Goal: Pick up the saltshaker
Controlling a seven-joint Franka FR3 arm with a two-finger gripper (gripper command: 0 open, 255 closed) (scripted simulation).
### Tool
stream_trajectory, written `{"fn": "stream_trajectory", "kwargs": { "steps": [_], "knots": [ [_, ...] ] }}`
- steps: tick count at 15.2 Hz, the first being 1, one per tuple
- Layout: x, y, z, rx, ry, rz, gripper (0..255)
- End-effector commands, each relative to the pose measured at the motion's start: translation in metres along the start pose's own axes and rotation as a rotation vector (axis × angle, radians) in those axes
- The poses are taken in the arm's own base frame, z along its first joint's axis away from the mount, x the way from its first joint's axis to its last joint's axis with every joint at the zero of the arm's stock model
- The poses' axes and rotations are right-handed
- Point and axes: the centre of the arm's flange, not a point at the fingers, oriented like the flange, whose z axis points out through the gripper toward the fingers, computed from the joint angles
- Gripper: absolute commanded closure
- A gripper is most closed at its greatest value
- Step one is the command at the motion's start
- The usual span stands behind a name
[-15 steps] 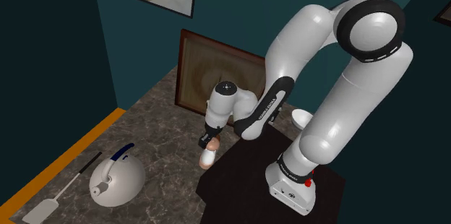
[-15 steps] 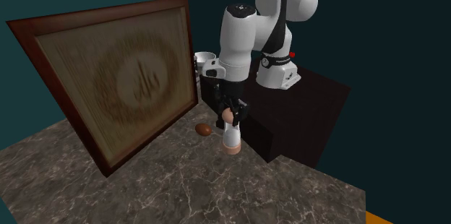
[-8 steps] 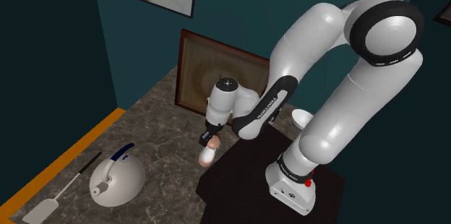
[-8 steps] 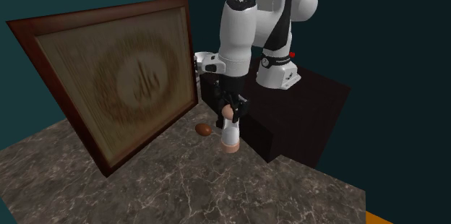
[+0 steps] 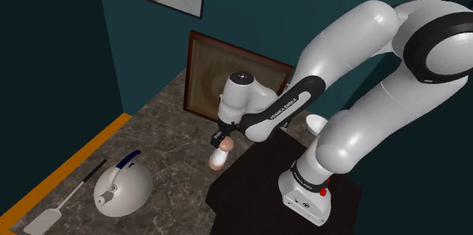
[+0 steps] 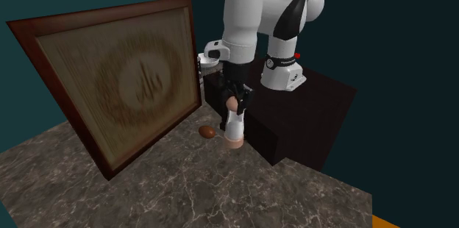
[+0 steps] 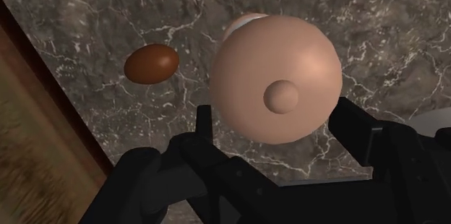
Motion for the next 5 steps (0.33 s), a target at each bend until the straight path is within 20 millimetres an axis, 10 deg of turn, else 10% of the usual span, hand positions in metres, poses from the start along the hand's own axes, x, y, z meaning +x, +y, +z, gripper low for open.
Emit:
{"fn": "stream_trajectory", "kwargs": {
  "steps": [1, 5],
  "knots": [
    [0.0, 0.001, -0.012, 0.002, -0.001, 0.0, 255],
    [0.001, 0.002, -0.024, 0.002, -0.001, 0.0, 255]
  ]
}}
